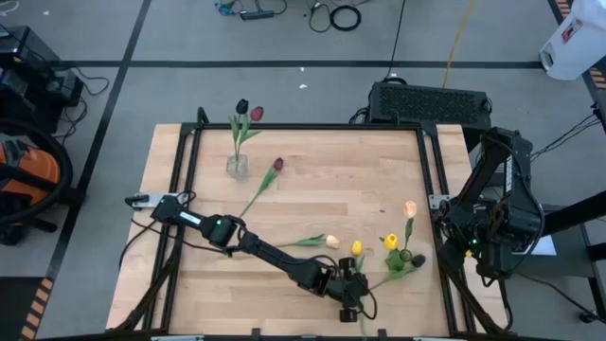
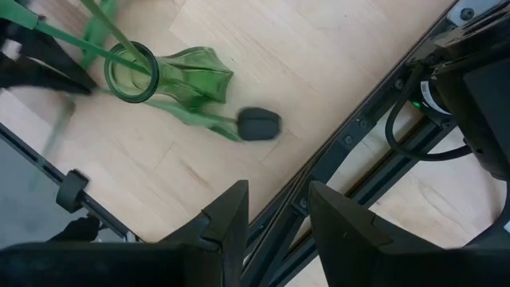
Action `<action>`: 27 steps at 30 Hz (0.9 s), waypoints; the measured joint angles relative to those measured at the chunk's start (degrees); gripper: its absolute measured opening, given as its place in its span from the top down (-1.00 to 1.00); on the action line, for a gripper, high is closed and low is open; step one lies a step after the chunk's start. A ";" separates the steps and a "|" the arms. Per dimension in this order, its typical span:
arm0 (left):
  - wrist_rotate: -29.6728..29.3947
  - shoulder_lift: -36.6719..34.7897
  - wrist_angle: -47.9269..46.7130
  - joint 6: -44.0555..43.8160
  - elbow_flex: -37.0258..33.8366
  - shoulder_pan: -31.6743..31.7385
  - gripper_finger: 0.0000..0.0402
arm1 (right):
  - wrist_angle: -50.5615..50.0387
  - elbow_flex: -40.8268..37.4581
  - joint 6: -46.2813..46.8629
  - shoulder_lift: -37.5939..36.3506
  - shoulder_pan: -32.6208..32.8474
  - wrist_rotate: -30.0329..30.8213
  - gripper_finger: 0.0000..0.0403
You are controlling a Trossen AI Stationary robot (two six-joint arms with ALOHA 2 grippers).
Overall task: Sort flowers into vase by color
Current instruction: Put the black flower into the transparent vase
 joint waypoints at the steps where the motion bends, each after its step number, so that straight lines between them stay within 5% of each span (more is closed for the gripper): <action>1: 0.13 -0.39 -1.84 0.03 -0.02 -0.08 0.91 | -0.05 0.00 -0.05 0.02 0.00 0.00 0.38; 7: 0.48 -4.14 -10.85 5.59 -0.19 -0.22 0.98 | -0.99 0.02 -0.13 0.79 0.00 1.06 0.38; 17: -9.61 -13.55 -30.11 6.64 -0.76 1.41 0.99 | -0.67 0.02 -0.37 2.44 0.02 3.21 0.38; 27: -13.07 -25.35 -40.49 5.68 -0.59 2.12 1.00 | 0.89 0.02 -0.78 2.98 0.00 3.21 0.38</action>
